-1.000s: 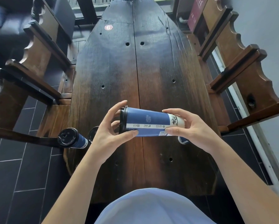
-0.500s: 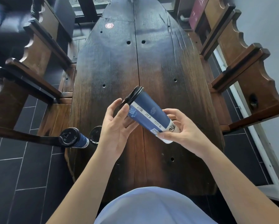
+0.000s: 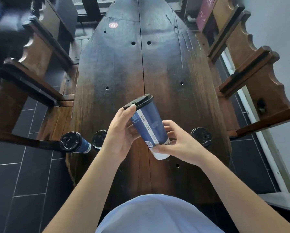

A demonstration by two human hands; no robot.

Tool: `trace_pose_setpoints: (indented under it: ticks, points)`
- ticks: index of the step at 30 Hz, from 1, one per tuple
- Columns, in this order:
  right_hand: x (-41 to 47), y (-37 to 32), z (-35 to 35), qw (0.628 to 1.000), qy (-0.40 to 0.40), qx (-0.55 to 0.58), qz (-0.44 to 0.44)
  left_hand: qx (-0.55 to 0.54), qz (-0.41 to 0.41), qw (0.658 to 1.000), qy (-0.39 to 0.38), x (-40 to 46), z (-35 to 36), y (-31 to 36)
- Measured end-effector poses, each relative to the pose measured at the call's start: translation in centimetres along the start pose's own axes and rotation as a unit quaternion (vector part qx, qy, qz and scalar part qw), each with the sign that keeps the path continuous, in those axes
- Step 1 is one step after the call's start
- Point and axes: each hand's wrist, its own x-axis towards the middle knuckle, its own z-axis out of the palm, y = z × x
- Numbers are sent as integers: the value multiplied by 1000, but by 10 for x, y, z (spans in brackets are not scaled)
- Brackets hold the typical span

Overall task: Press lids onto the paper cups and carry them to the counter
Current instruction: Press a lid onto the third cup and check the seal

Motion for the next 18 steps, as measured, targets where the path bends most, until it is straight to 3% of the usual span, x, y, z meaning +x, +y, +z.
trace_pose_setpoints:
  ticks: [11,18]
  points:
    - [19,-34,-33,998,41,2,-51,80,24,996,-21,-7,5,0]
    - [21,-41,-38,999,10,5,-53,109,30,993,-46,-10,6,0]
